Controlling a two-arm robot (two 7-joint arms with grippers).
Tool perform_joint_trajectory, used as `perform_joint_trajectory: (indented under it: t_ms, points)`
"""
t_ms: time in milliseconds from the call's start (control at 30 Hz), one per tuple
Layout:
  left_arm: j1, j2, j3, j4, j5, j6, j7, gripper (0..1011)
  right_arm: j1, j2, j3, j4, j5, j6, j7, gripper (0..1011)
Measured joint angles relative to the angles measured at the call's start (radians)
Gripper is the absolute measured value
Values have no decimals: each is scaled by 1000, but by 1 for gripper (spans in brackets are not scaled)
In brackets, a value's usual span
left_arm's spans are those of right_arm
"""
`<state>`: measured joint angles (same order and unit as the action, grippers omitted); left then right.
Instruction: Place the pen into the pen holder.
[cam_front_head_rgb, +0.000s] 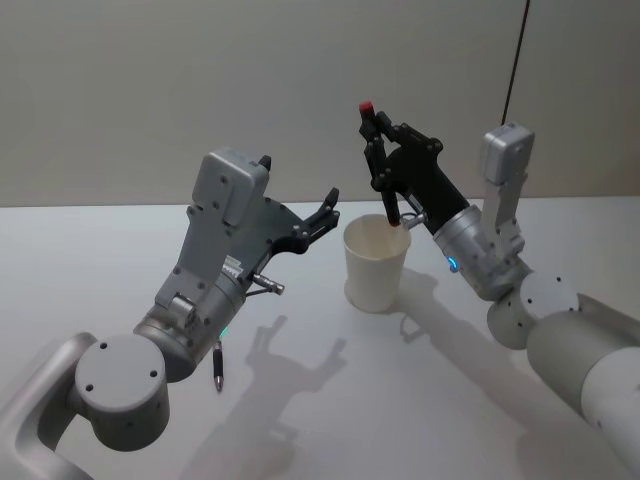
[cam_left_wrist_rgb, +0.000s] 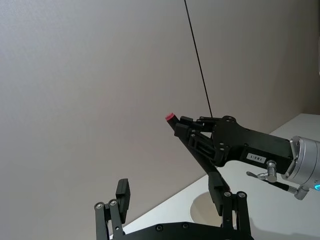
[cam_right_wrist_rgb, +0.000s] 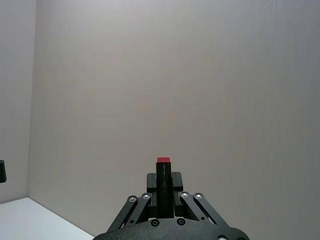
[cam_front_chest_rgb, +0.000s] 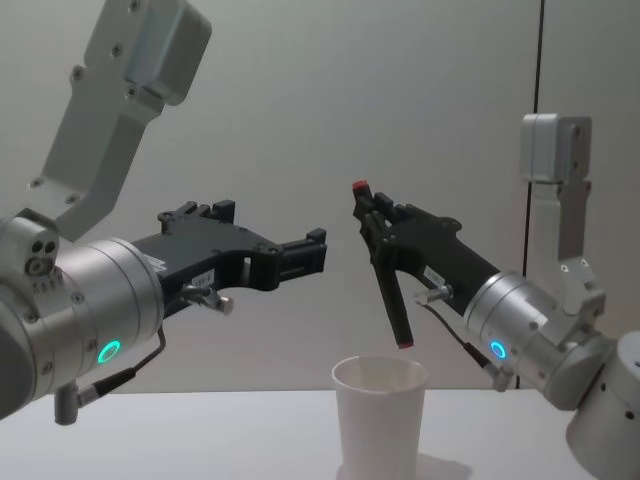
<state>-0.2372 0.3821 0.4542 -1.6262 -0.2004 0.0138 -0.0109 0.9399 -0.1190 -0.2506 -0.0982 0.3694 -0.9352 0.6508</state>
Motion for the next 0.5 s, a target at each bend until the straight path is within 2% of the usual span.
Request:
perform_joint_trajectory:
  t_ms: [500]
  points:
    - [0, 0, 0, 0, 0, 0, 0, 1003, -8, -7, 12, 20, -12, -45, 3, 158]
